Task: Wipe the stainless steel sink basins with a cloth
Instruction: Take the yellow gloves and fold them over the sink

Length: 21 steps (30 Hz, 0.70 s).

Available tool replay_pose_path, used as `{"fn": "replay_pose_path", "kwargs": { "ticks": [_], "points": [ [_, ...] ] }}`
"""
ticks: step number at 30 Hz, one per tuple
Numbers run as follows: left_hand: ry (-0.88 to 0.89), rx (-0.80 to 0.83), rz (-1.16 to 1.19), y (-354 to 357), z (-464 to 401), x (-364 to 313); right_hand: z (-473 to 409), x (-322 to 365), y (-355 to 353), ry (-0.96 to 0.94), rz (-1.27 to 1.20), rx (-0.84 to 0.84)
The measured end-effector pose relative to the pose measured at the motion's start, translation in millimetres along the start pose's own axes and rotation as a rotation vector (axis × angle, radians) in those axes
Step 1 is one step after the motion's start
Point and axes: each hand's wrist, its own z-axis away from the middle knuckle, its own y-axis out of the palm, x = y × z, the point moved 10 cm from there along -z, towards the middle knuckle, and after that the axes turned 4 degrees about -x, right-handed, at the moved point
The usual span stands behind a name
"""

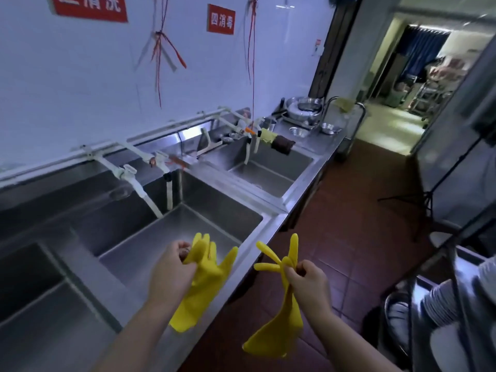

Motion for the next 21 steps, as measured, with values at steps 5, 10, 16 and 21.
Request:
{"fn": "replay_pose_path", "kwargs": {
  "ticks": [5, 10, 16, 21],
  "points": [
    [-0.024, 0.032, 0.083, 47, -69, -27, -66, 0, 3, 0.064, -0.002, -0.066],
    [0.03, 0.116, 0.011, 107, -122, -58, -134, -19, 3, 0.127, 0.011, -0.102],
    [0.049, 0.158, -0.046, 197, -174, -92, -234, -53, 6, 0.167, -0.029, -0.036],
    [0.019, 0.086, -0.014, 290, -216, -132, -345, -80, -8, 0.127, -0.027, -0.006]
  ]
}}
